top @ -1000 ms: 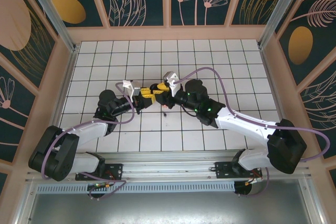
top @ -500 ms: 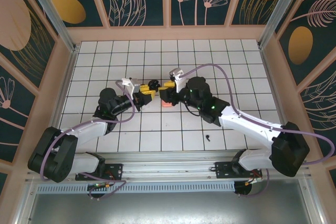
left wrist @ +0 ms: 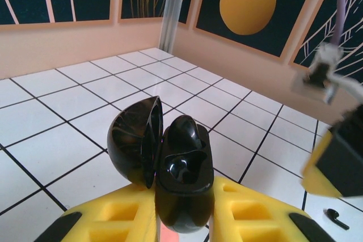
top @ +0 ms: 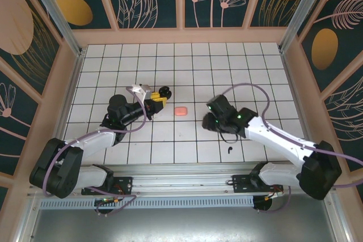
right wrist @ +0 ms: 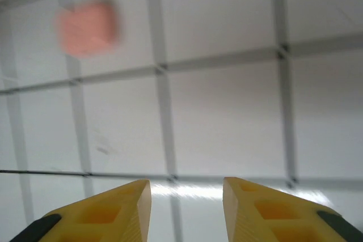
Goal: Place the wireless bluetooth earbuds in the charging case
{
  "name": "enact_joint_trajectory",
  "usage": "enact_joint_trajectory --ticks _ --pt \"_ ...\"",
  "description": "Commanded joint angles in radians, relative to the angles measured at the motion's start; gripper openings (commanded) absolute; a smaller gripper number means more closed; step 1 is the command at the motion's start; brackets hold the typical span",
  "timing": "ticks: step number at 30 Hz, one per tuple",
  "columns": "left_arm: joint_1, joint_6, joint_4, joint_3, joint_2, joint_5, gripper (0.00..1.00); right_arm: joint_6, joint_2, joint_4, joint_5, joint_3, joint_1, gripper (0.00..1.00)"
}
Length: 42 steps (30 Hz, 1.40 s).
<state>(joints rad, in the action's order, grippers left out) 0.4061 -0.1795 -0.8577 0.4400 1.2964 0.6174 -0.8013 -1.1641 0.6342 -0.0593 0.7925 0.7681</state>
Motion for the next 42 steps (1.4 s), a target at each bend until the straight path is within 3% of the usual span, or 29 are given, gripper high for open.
enact_joint_trajectory --ticks 1,7,14,24,42 --pt "0.004 0.015 -0.001 0.033 -0.004 -0.002 0.23 -0.198 0.108 0.199 -0.013 -0.102 -0.063 0.38" --pt "0.003 0.006 -0.018 0.029 -0.001 0.017 0.22 -0.137 0.134 0.119 0.040 -0.218 -0.212 0.37" --pt "0.004 0.014 -0.004 0.026 -0.018 0.015 0.22 -0.054 0.047 0.091 0.073 -0.231 -0.282 0.35" --pt "0.004 0.016 0.003 0.029 -0.017 0.013 0.22 -0.028 -0.007 0.089 0.174 -0.256 -0.288 0.32" --pt "0.004 0.017 0.016 0.031 -0.022 0.011 0.22 0.010 -0.082 0.079 0.171 -0.253 -0.293 0.29"
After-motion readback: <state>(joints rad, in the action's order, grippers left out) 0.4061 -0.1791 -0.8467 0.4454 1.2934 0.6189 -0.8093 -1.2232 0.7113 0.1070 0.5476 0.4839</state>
